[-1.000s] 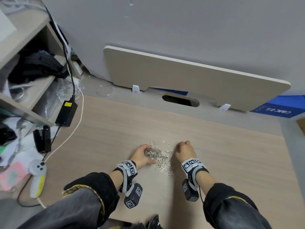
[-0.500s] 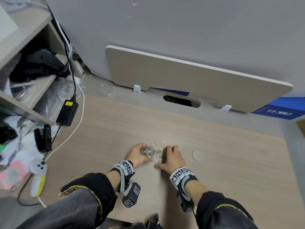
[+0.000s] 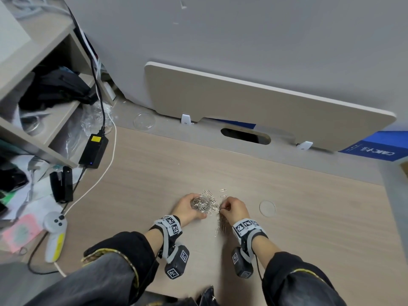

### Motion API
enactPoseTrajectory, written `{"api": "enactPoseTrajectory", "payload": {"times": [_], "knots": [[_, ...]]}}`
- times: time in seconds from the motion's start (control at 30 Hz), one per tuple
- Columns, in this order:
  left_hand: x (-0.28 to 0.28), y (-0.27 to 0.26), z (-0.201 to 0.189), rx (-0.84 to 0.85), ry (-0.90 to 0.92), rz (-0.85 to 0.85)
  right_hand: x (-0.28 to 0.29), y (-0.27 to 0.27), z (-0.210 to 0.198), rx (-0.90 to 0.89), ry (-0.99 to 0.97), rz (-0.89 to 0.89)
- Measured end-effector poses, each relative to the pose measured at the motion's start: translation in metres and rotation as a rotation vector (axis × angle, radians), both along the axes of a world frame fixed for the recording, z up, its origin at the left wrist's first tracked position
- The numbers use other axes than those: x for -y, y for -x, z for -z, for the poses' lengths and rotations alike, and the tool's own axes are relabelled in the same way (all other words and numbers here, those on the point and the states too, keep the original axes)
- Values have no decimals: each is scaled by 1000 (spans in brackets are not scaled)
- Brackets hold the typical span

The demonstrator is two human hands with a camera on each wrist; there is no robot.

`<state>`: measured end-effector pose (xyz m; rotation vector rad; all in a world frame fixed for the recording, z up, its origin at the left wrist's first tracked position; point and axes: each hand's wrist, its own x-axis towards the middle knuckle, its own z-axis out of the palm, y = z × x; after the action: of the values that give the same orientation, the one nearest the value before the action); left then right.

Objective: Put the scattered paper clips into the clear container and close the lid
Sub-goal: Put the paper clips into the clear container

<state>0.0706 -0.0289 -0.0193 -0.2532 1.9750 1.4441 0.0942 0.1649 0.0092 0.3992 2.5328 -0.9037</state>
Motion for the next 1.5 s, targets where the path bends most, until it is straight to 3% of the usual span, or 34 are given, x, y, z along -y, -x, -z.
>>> {"api": "enactPoseTrajectory", "payload": {"times": [0.13,0.3,0.4,0.57,0.63,0.93,1.07,1.17,1.3,1.5], "knots": [[-4,0,12,7,4,24,-17,3,-14,46,196,233],[-21,-1,-7,-26,10,95,-32,15,-35,69,403,300],[-33,-3,-18,-57,19,185,-29,22,-49,-2,360,160],[-46,-8,-32,-87,20,267,-8,22,-65,7,39,-358],[-47,-9,-33,-97,18,279,-1,21,-66,20,-54,-474],[-42,-16,-32,-85,-36,251,6,20,-68,25,-31,-468],[-33,-13,-30,-114,14,211,-1,22,-64,-56,75,-259],[-20,-10,-30,-125,56,144,-5,26,-55,-89,-33,-136],[6,-7,-25,-147,154,43,8,24,-36,59,-257,-323],[42,-6,-18,-114,135,-142,41,32,-15,-99,-263,-656]]}}
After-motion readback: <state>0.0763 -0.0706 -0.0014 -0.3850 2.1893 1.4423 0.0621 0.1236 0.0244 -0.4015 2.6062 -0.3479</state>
